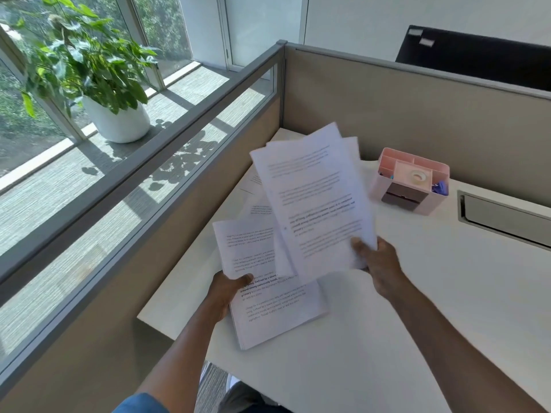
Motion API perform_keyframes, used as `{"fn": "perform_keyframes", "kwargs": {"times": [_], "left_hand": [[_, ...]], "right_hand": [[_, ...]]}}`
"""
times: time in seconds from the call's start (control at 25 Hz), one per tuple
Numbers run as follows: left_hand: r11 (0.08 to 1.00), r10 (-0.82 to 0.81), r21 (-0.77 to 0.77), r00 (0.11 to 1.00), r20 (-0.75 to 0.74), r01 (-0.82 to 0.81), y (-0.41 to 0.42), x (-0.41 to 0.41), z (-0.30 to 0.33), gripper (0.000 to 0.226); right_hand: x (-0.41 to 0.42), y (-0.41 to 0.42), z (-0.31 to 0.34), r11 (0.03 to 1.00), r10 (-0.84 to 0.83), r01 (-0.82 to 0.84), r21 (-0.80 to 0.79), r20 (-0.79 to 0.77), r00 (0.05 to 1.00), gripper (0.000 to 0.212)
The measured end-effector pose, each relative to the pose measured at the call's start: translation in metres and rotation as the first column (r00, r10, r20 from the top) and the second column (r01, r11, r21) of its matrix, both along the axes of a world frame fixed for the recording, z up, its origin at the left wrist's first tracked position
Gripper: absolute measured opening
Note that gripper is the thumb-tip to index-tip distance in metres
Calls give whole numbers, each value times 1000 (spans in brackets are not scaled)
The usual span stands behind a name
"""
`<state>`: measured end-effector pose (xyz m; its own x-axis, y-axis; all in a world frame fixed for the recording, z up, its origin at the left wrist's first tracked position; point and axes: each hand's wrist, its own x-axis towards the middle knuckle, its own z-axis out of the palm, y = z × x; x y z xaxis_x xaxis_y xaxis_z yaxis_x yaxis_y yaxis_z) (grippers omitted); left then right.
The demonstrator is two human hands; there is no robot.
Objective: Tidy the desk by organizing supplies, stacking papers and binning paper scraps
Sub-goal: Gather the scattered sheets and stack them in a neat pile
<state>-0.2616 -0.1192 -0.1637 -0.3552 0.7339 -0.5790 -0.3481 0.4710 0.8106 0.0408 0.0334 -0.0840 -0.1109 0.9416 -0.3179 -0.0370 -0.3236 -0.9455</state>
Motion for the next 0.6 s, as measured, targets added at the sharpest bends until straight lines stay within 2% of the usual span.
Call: {"fn": "perform_keyframes", "kwargs": {"times": [0.16,0.24,0.4,0.6], "left_hand": [[1000,22,20,999,-28,-22,-1,1,0,23],[999,45,9,997,-57,-44,-1,2,1,23],[999,36,37,996,-87,-33,-3,5,0,35],[996,-11,82,997,-77,17,-5,3,-1,53]], "right_hand": [[-16,-49,-51,991,92,-72,-115,183,979,27],[-20,-68,-68,986,101,-65,-151,245,964,26],[-31,-84,-73,983,146,-97,-157,337,930,23],[-36,-89,-69,956,288,-246,-158,360,888,25]]}}
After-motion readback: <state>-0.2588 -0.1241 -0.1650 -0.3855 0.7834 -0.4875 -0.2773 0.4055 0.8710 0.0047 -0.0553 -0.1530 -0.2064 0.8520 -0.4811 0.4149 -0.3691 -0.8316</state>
